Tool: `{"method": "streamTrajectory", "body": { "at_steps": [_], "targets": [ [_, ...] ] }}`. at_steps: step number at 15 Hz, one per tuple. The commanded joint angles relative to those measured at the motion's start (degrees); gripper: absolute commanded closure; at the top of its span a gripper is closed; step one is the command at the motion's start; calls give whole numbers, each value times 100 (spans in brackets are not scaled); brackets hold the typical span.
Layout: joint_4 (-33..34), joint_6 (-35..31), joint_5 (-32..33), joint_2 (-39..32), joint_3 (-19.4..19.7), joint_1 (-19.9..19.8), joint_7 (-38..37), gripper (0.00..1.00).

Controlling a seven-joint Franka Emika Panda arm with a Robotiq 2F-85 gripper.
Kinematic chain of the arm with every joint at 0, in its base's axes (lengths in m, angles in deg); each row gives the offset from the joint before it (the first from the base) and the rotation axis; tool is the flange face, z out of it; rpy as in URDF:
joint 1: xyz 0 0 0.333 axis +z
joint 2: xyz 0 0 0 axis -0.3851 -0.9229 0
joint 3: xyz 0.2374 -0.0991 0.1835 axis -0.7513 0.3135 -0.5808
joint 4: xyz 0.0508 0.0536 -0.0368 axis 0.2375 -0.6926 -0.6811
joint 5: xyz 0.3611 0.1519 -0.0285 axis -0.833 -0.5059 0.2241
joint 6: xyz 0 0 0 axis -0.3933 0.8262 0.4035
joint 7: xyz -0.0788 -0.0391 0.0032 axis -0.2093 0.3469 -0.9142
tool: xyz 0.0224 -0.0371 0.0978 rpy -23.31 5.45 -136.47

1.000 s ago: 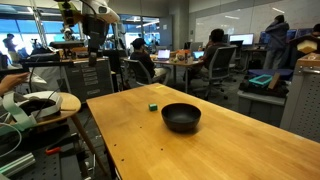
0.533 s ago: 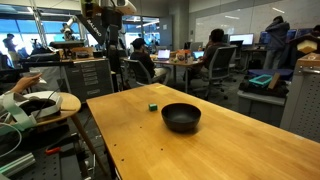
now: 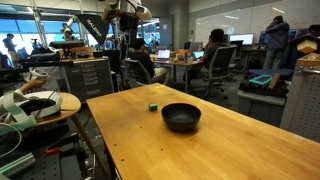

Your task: Pick up the green block from the table and put it in the black bowl.

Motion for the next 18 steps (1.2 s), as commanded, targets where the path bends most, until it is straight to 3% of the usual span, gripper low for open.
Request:
{"method": "streamTrajectory", "body": {
  "at_steps": [1,4,14,18],
  "targets": [
    [168,105,6,-147,158,144,245,0],
    [458,256,22,-411,205,151,575,0],
    [519,305,25,-439,203,168,635,0],
    [252,-774,232,-593,260,195,400,0]
  ]
}}
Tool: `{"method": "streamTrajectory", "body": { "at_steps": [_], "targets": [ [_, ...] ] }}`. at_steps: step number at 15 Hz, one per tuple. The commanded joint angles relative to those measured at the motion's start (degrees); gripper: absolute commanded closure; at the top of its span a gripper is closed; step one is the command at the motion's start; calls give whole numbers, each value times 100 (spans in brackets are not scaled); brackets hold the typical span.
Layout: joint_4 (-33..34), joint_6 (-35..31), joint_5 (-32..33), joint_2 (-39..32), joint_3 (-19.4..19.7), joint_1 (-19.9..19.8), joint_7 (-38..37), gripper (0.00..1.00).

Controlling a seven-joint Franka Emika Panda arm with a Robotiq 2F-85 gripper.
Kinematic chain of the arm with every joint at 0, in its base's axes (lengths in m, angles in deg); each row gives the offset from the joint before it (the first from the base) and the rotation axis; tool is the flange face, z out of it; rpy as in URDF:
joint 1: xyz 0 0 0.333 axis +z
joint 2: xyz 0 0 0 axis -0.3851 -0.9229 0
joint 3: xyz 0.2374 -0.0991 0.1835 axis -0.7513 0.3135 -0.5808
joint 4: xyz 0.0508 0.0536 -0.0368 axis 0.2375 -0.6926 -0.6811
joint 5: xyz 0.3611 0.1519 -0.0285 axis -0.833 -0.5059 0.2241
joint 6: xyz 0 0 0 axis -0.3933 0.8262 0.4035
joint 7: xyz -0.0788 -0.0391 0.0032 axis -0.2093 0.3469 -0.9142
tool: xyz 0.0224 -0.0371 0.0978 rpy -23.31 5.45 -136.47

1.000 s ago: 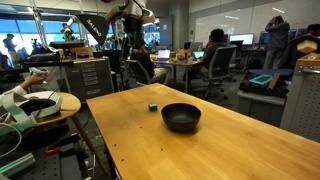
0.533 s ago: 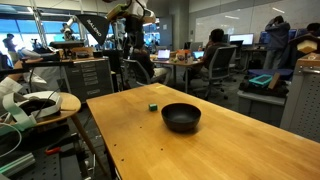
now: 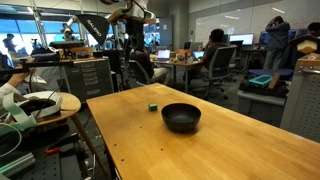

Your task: Pick up the green block from the table and put it in the black bowl.

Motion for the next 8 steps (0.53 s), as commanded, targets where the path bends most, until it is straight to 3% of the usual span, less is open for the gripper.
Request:
{"method": "streamTrajectory", "body": {
  "at_steps": [1,8],
  "targets": [
    [-208,-1059,246,-223,187,136,-286,0],
    [-468,-2757,438,-1088,505,235,-845,0]
  ]
}}
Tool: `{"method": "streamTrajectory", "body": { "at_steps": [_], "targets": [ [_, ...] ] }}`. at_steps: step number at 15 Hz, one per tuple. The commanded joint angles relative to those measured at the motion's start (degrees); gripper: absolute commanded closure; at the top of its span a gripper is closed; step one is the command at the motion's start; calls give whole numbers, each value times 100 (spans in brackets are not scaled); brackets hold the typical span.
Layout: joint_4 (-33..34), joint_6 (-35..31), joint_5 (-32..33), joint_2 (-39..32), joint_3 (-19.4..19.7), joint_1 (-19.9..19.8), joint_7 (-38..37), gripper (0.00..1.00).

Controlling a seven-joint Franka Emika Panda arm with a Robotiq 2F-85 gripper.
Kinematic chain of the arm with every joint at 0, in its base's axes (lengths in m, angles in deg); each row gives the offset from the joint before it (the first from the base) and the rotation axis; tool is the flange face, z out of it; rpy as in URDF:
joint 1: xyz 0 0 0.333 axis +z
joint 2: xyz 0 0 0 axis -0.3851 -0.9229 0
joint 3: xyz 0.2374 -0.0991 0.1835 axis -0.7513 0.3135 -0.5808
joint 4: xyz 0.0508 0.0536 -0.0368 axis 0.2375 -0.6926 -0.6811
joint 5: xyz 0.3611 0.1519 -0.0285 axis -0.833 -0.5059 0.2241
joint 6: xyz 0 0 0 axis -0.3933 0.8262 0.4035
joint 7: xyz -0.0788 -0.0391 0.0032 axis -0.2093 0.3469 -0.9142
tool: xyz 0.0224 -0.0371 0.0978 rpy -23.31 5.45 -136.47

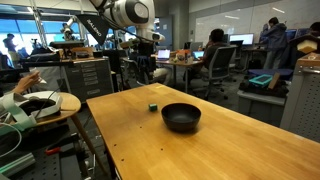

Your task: Pick up the green block from the table and put it in the black bowl.

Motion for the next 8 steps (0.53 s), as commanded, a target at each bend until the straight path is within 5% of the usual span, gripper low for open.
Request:
{"method": "streamTrajectory", "body": {
  "at_steps": [1,8],
  "targets": [
    [-3,-697,-18,-446,239,162,-297,0],
    [150,-2144,-15,-1321,677,443,-807,0]
  ]
}}
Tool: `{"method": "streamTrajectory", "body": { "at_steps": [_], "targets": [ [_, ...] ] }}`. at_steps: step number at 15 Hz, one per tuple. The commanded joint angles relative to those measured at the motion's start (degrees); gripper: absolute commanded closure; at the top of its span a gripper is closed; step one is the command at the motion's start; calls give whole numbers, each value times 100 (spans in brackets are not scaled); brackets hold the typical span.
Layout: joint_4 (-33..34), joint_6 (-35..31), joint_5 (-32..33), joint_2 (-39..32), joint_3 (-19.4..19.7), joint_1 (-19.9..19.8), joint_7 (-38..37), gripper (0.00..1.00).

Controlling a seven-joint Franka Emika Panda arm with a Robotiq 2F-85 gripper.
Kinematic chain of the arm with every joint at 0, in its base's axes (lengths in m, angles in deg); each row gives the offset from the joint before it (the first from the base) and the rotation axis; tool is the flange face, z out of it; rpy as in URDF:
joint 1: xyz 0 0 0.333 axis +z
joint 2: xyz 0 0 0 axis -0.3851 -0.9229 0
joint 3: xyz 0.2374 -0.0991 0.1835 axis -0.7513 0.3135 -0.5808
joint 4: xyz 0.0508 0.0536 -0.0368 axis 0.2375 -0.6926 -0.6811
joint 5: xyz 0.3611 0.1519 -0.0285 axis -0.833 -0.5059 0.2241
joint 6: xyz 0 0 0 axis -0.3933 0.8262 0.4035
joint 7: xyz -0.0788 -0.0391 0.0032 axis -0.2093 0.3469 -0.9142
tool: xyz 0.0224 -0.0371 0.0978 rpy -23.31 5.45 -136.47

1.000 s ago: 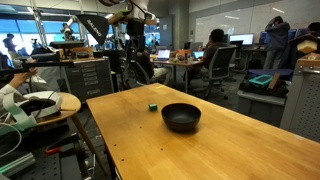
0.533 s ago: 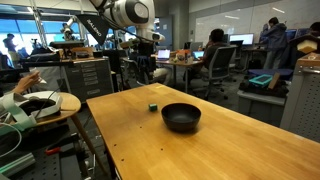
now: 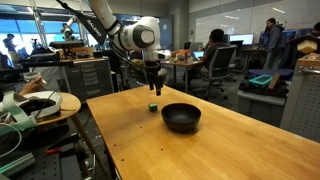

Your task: Pick up the green block from the table and put it in the black bowl.

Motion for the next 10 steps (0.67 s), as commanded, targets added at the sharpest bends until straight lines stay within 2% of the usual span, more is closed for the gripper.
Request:
{"method": "streamTrajectory", "body": {
  "at_steps": [1,10],
  "targets": [
    [221,-437,-28,-422,335,308,-332,0],
    [737,-418,-415,-1107,364,686,-418,0]
  ]
}}
